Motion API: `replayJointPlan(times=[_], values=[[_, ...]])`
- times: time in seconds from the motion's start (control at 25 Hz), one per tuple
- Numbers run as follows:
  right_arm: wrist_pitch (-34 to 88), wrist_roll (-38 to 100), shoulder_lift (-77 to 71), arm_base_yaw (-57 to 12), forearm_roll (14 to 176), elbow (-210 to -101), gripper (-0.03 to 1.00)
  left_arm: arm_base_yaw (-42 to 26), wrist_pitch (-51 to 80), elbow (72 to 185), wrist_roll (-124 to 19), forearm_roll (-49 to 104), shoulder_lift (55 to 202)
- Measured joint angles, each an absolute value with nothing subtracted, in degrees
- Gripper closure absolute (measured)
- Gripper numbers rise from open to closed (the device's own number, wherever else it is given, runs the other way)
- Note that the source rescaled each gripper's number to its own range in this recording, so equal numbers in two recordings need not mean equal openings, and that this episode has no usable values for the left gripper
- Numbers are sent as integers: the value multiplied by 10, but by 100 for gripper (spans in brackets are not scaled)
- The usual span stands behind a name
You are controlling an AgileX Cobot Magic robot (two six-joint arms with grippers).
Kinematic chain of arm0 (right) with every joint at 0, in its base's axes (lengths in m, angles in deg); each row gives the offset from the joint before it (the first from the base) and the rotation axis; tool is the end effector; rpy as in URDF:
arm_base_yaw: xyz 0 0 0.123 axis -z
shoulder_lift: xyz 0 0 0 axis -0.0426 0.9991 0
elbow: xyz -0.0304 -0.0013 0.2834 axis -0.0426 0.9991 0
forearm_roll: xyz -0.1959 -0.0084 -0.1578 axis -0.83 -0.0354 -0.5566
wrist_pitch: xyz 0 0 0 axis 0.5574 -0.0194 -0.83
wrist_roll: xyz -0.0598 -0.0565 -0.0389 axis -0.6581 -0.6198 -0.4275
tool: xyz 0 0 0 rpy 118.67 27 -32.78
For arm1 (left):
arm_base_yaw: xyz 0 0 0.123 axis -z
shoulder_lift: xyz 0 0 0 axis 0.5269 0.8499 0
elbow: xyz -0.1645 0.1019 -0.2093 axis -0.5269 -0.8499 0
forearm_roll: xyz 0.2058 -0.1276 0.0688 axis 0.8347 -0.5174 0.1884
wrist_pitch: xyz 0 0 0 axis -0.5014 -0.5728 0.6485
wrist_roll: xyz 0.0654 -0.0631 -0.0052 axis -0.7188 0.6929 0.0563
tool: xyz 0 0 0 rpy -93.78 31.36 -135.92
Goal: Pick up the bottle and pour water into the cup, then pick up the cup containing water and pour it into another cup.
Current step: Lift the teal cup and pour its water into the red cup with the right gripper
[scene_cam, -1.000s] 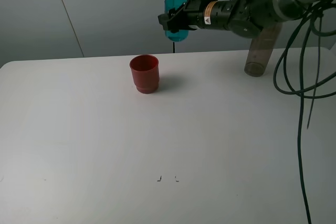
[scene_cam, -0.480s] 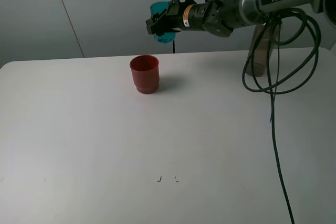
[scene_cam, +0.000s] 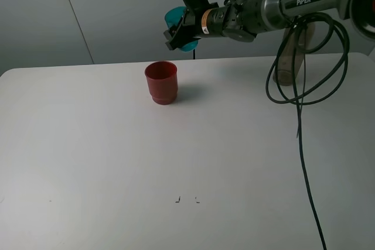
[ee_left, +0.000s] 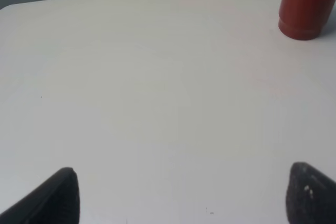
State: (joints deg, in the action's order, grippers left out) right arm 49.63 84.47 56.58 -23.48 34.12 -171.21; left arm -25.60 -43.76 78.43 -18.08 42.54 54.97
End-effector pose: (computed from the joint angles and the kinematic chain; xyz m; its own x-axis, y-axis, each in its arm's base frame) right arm 0.4666 0.2454 0.1563 -0.1181 -0.4609 -0.8796 -0.6737 0.6879 -0.2700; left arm -0.0072 0.0024 0.2780 -0.4659 0.0604 -0.8828 0.0959 0.9952 0.0175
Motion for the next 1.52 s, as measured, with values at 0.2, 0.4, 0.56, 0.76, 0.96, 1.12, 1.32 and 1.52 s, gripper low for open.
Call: replayJointPlan(times=[0.2, 0.4, 0.56, 0.76, 0.96, 1.12, 1.32, 1.52], values=[[496, 815, 566, -235, 325, -1712, 92, -256, -438, 784, -181, 425, 550], [496, 808, 566, -235, 296, -1712, 92, -256, -438, 784, -181, 425, 550], [497, 804, 566, -235, 281, -1712, 92, -256, -438, 784, -181, 425, 550], [497, 803, 566, -235, 274, -1712, 92, -256, -438, 784, -181, 425, 550], [499, 803, 566, -241, 271, -1712, 92, -256, -438, 784, -181, 425, 550], [499, 803, 566, -243, 267, -1712, 92, -256, -438, 784, -185, 425, 550], [499, 803, 566, -244, 237, -1712, 92, -256, -438, 784, -181, 425, 550], [499, 803, 566, -244, 207, -1712, 92, -256, -438, 784, -185, 425, 550]])
